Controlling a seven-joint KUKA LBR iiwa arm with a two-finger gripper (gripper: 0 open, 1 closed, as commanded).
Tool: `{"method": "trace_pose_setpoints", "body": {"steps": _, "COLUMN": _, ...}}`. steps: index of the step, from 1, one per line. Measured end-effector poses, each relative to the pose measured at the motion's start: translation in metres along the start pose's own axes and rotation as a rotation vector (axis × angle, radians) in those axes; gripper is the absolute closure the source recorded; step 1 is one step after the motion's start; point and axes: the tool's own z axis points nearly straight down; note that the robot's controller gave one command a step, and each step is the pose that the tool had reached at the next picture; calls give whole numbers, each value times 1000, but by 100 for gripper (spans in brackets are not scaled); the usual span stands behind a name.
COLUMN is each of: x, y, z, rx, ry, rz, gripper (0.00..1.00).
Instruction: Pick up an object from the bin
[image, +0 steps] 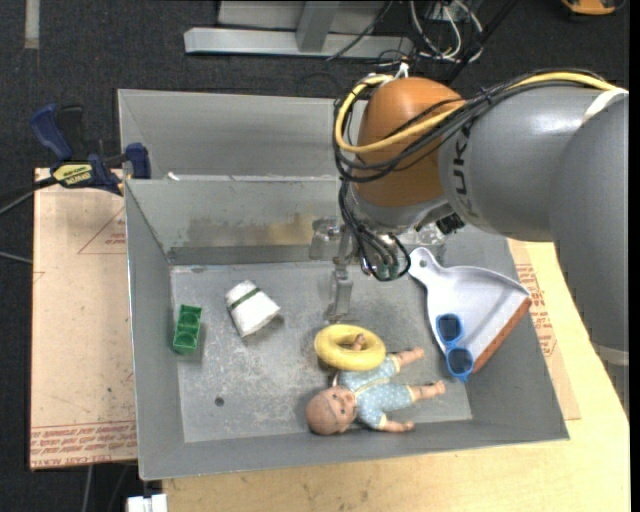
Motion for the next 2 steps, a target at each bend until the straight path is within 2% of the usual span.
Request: {"method": "trace_pose_setpoints", "body": {"steps": 2, "x": 0, "y": -3, "z": 1, "rx": -3, "ry": -15, "rz": -5, "gripper": 0}}
